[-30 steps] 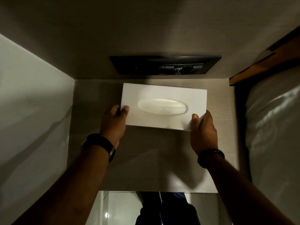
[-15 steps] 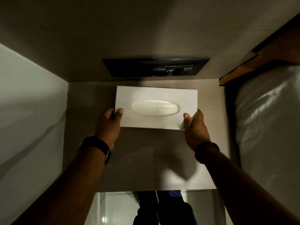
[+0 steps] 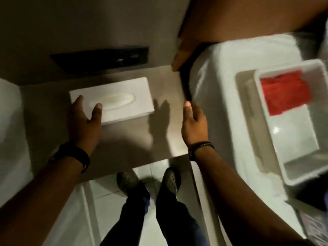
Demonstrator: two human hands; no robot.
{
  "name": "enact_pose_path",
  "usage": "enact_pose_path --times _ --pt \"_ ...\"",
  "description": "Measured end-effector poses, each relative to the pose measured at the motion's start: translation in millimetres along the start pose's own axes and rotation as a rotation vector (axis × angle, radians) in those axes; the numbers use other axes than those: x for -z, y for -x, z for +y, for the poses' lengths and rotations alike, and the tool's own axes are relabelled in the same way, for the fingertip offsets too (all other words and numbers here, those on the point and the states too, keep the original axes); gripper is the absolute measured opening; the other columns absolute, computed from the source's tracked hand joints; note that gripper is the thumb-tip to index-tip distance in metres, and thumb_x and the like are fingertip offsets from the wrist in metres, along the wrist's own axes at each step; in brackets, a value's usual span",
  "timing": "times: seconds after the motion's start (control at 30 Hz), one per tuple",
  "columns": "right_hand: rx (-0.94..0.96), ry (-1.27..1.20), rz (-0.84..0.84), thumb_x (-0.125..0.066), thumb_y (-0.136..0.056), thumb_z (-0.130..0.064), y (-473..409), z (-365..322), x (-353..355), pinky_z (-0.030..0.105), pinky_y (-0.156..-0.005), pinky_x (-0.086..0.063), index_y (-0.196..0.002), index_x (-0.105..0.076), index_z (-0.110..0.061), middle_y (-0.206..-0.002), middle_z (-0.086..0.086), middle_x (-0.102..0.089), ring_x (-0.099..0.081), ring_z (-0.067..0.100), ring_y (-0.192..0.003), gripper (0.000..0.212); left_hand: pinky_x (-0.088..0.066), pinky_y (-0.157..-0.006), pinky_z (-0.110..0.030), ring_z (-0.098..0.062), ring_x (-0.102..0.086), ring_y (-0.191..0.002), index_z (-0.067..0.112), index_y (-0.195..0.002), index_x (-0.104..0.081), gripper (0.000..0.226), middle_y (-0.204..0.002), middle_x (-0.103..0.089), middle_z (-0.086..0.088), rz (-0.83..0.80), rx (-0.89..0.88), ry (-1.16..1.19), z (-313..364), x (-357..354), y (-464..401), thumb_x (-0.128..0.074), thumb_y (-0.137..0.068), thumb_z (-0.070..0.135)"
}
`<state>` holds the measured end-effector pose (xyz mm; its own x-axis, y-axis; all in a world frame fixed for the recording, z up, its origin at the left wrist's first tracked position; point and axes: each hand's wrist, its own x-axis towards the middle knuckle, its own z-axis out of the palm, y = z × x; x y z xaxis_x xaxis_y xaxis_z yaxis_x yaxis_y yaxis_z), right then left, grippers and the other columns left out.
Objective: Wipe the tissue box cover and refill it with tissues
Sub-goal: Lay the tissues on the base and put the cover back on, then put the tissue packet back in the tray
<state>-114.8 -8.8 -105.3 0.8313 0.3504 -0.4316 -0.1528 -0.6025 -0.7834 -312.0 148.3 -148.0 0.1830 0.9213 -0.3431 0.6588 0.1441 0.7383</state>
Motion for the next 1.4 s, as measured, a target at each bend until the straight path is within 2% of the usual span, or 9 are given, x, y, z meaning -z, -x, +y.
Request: enact_pose_path --times 0.13,0.33,0.47,0.6,0.77,1.0,1.13,1.3,1.4 --pt "0.037 -0.091 0.069 -0.053 -0.096 -0.036 28.0 -6.2 70.6 0.013 -0.095 -0.044 -0.135 -0.052 -0.013 -0.135 0.002 -0.058 -0.052 0.004 -0.116 0.045 -0.045 -0.096 -0.033 -0.026 -0.055 -0.116 0.013 -0.132 -0.05 0.042 -0.133 -0.055 -0.013 -0.13 -0.051 0.147 33.2 -51.9 103.3 -0.059 -0.093 0.023" --pt "0.213 -0.243 0.282 -0.063 -0.085 -0.03 70.3 32.1 235.9 0.052 -0.095 -0.05 -0.108 -0.066 -0.02 -0.111 0.015 -0.07 -0.066 0.029 -0.107 0.025 -0.057 -0.076 -0.042 -0.016 -0.068 -0.088 0.029 -0.098 -0.066 0.011 -0.092 -0.072 0.003 -0.504 -0.082 0.24 69.2 -130.7 274.7 -0.061 -0.09 0.023" --pt "0.307 0.004 0.566 -0.064 -0.088 -0.029 94.7 87.2 371.7 0.024 -0.079 -0.053 -0.11 -0.068 -0.014 -0.104 0.01 -0.071 -0.066 0.006 -0.091 0.027 -0.05 -0.061 -0.02 0.003 -0.061 -0.064 0.029 -0.078 -0.067 0.009 -0.07 -0.069 0.011 -0.664 -0.153 0.211 98.9 -178.9 385.5 -0.067 -0.087 0.025" --pt "0.133 0.366 0.335 -0.067 -0.086 -0.042 64.0 134.6 445.8 0.042 -0.096 -0.048 -0.134 -0.052 -0.016 -0.125 0.009 -0.062 -0.06 0.024 -0.111 0.057 -0.045 -0.072 -0.006 0.0 -0.061 -0.094 0.036 -0.105 -0.061 0.021 -0.11 -0.064 0.015 -0.711 -0.072 0.284 128.7 -230.1 448.5 -0.068 -0.085 0.035" --pt "0.085 0.401 -0.087 -0.063 -0.084 -0.051 44.6 172.8 454.5 0.024 -0.078 -0.043 -0.133 -0.049 -0.034 -0.099 -0.008 -0.067 -0.064 0.017 -0.095 0.054 -0.049 -0.095 -0.036 -0.009 -0.062 -0.108 0.03 -0.123 -0.056 0.039 -0.118 -0.066 0.008 -0.661 -0.112 0.476 164.0 -278.2 459.1 -0.06 -0.085 0.038" --pt "0.103 -0.164 -0.276 -0.065 -0.088 -0.034 62.7 214.7 453.8 0.044 -0.093 -0.054 -0.125 -0.055 -0.042 -0.111 -0.013 -0.07 -0.068 0.013 -0.102 0.039 -0.056 -0.08 -0.032 -0.015 -0.069 -0.1 0.036 -0.114 -0.06 0.032 -0.11 -0.072 0.004 -0.685 0.015 0.534 151.8 -293.8 446.0 -0.064 -0.082 0.034" --pt "0.069 -0.373 -0.203 -0.069 -0.075 -0.046 65.9 207.5 453.3 0.053 -0.097 -0.049 -0.122 -0.057 -0.037 -0.122 -0.001 -0.067 -0.065 0.024 -0.11 0.049 -0.055 -0.077 -0.025 -0.016 -0.068 -0.101 0.031 -0.114 -0.061 0.036 -0.112 -0.071 0.002 -0.729 -0.012 0.602 159.6 -286.2 444.9 -0.069 -0.079 0.029" --pt "0.275 -0.422 -0.041 -0.063 -0.081 -0.037 94.5 176.3 453.4 0.026 -0.081 -0.052 -0.104 -0.063 -0.028 -0.109 -0.004 -0.071 -0.067 0.012 -0.099 0.025 -0.054 -0.087 -0.029 -0.019 -0.067 -0.107 0.024 -0.118 -0.061 0.048 -0.115 -0.07 -0.002 -0.798 -0.153 0.542 183.8 -241.5 442.6 -0.071 -0.073 0.032" --pt "0.359 -0.434 -0.02 -0.061 -0.081 -0.033 114.6 159.6 443.9 0.031 -0.091 -0.051 -0.098 -0.068 -0.024 -0.125 -0.003 -0.065 -0.061 0.015 -0.116 0.02 -0.052 -0.093 -0.033 -0.015 -0.06 -0.119 0.038 -0.113 -0.066 0.043 -0.133 -0.06 0.0 -0.81 -0.322 0.417 199.9 -206.0 435.5 -0.072 -0.071 0.032"
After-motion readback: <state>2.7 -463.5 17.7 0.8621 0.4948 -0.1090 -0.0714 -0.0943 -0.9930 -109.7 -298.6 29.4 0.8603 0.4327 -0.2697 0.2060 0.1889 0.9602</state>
